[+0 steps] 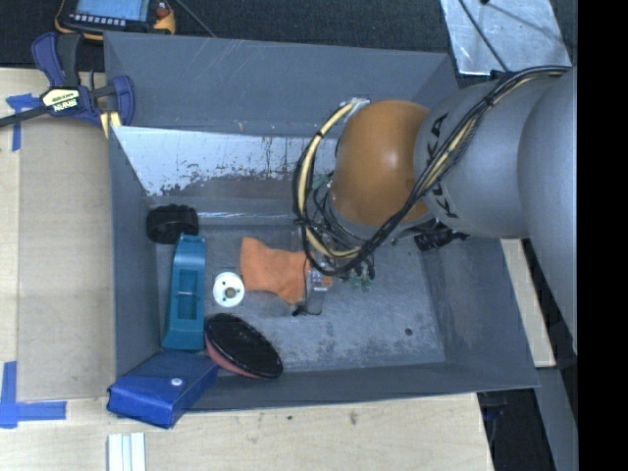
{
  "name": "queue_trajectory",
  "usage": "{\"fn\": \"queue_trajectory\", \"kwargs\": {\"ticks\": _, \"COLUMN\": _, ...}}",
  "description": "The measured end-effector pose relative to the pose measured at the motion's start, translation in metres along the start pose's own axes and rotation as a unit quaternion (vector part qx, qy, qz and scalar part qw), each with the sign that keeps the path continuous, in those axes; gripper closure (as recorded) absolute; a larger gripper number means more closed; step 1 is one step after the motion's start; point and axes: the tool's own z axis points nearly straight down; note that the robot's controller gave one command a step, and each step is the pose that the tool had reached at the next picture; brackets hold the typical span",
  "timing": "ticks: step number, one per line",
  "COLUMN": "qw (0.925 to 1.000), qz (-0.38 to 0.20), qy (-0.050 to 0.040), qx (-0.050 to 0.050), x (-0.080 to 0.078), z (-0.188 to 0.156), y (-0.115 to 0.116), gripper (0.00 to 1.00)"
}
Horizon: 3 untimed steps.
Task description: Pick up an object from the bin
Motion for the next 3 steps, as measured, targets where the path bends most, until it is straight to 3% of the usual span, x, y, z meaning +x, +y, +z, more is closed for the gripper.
{"fn": "queue_trajectory", "kwargs": {"ticks": 1, "qw": 1.0000, "qz": 0.000, "qy": -0.0033, "qx": 0.000, "x": -0.007, "z": 0.000, "y": 0.003, "gripper": 0.00}}
{"fn": "queue_trajectory", "kwargs": {"ticks": 2, "qw": 0.9996, "qz": 0.029, "qy": -0.0033, "qx": -0.001, "x": -0.002, "z": 0.041, "y": 0.001, "gripper": 0.00}}
{"fn": "queue_trajectory", "kwargs": {"ticks": 3, "qw": 0.9987, "qz": 0.050, "qy": -0.0048, "qx": -0.001, "x": -0.001, "z": 0.045, "y": 0.009, "gripper": 1.00}}
